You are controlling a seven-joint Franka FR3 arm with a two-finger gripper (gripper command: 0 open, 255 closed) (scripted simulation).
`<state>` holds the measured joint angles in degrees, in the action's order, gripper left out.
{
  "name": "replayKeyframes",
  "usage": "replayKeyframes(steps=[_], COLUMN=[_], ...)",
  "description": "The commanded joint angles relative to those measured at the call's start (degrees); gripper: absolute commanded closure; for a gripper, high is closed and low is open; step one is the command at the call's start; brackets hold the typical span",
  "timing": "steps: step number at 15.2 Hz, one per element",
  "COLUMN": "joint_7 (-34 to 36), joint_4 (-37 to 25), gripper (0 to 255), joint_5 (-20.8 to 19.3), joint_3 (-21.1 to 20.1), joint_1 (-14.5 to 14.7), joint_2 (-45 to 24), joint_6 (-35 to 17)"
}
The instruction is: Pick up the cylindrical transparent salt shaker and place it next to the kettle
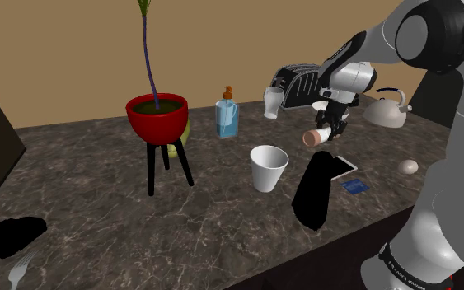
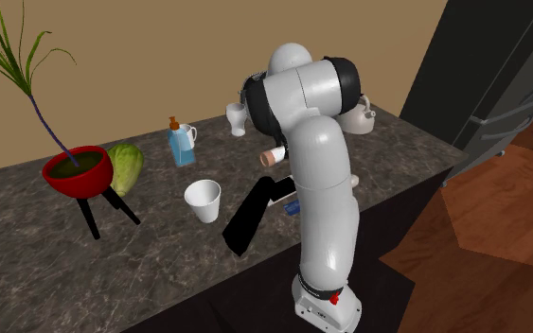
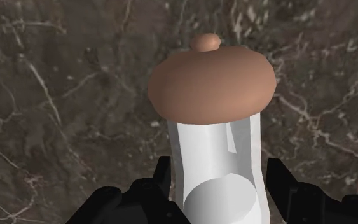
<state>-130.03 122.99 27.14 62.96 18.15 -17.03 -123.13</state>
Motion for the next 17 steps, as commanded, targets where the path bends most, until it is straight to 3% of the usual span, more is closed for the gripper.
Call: replayKeyframes(steps=[1, 17], joint_7=[0.6, 10.9], joint_4=[-0.2, -5.1], gripper=[255, 255], joint_5=[-0.8, -14.3], joint_3=[0.6, 7.5], joint_1=[0.5, 8.3], joint_2=[0.7, 12.4], joint_6=[0.5, 8.7])
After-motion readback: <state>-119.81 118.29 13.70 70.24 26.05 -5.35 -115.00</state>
